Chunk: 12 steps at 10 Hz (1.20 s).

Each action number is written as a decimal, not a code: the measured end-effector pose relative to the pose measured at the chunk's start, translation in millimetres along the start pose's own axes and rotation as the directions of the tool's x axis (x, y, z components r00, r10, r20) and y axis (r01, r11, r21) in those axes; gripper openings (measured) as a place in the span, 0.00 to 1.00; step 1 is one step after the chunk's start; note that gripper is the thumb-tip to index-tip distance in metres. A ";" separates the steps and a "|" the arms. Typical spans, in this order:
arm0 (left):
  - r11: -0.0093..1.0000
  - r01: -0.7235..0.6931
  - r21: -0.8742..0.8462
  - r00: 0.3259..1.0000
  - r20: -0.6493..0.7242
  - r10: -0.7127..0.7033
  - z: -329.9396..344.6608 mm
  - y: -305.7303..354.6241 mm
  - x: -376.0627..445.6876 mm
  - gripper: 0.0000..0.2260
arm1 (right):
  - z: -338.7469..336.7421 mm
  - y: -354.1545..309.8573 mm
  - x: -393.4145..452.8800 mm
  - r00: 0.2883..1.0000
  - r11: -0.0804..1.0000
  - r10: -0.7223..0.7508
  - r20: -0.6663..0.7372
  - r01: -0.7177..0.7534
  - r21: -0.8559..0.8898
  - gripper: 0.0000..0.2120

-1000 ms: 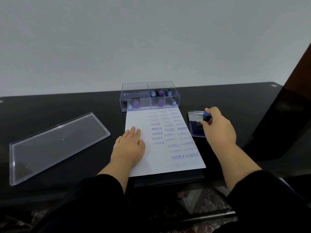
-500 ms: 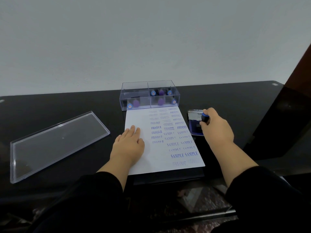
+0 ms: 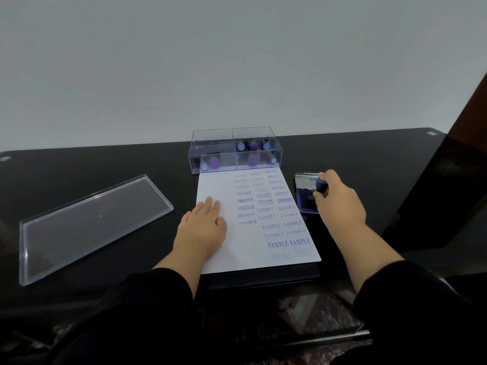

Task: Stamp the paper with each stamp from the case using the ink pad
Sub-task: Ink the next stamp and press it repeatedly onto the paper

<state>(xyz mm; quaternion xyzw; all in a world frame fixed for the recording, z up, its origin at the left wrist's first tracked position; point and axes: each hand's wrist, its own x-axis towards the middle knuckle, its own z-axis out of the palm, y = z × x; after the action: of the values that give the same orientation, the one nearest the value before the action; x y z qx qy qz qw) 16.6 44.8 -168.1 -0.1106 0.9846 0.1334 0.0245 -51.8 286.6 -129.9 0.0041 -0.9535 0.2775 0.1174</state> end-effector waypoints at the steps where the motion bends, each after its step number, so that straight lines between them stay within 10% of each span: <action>1: 1.000 -0.001 -0.002 1.000 0.000 0.001 -0.1 0.5 0.1 0.23 | 0.0 -1.8 -0.1 1.000 1.000 0.004 -0.003 -0.004 -0.020 0.12; 12: 1.000 -0.006 -0.018 1.000 -0.016 0.006 -0.3 1.3 -0.7 0.23 | 18.5 -69.2 -68.1 0.930 0.939 -0.331 0.160 0.307 0.157 0.13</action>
<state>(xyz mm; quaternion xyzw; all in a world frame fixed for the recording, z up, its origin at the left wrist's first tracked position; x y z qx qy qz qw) 16.9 46.1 -167.4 -0.1089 0.9838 0.1415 0.0153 15.4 214.3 -123.8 0.1924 -0.9269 0.3142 0.0720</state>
